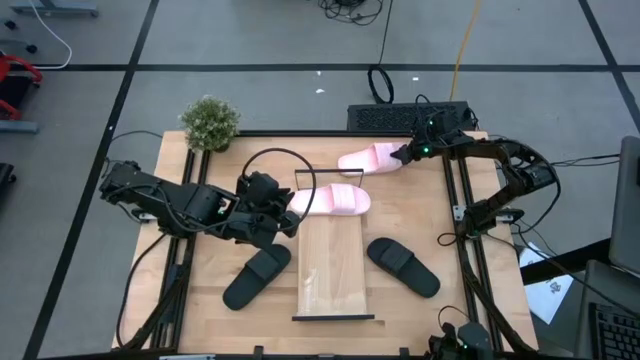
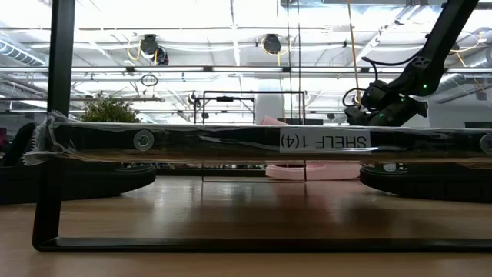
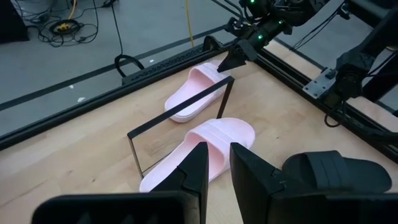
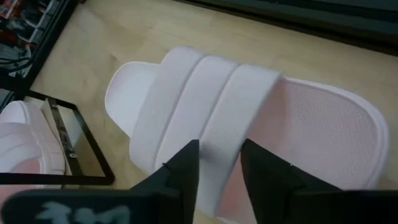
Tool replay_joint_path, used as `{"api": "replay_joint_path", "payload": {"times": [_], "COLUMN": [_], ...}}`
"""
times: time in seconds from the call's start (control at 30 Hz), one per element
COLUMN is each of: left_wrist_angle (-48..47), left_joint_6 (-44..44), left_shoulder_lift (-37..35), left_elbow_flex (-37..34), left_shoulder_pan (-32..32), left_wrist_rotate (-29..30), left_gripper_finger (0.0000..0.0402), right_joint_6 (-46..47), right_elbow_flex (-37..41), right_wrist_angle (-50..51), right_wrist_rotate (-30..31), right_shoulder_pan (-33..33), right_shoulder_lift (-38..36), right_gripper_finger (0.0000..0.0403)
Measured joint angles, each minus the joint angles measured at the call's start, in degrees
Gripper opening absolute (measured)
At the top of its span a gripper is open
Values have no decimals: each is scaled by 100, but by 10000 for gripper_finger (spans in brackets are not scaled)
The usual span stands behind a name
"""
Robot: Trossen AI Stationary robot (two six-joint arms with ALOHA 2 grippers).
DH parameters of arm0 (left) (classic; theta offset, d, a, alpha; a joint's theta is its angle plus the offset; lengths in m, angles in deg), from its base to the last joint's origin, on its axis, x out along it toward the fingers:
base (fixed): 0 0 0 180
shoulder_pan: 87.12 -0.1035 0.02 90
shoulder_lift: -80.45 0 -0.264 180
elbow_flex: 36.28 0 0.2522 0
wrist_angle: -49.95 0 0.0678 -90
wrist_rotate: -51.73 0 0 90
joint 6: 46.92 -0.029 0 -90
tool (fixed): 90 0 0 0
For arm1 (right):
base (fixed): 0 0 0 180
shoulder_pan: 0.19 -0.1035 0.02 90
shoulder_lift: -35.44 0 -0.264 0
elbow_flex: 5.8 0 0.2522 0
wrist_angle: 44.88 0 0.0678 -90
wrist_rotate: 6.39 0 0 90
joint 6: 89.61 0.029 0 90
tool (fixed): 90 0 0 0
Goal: Pick and place slides into the shelf
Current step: Put the pink slide on the shelf
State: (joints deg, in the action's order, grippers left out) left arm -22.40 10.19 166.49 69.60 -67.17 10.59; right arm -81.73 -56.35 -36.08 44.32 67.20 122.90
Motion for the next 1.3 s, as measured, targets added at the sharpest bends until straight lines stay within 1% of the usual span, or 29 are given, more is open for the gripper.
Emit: {"api": "replay_joint_path", "payload": {"times": [0.3,0.43,0.53,0.63,0.93,1.13,1.3], "left_wrist_angle": [24,24,24,24,23,22,22], "left_joint_6": [4,0,-2,-2,-4,-9,-15], "left_shoulder_lift": [0,0,0,0,0,0,0], "left_elbow_flex": [0,0,0,0,0,0,0], "left_shoulder_pan": [2,2,2,2,2,2,2], "left_wrist_rotate": [-94,-100,-101,-101,-101,-98,-98], "left_gripper_finger": [62,62,62,62,62,62,62], "right_joint_6": [0,-27,-50,-50,-19,-111,-97], "right_elbow_flex": [0,0,0,0,0,0,-1], "right_wrist_angle": [-3,-7,-14,-55,-108,-110,-182], "right_wrist_rotate": [0,-151,-151,-151,-151,-153,-406], "right_shoulder_pan": [0,-1,0,-2,-2,-2,-42], "right_shoulder_lift": [0,-1,-2,-2,-2,-2,59], "right_gripper_finger": [62,35,11,5,46,97,137]}}
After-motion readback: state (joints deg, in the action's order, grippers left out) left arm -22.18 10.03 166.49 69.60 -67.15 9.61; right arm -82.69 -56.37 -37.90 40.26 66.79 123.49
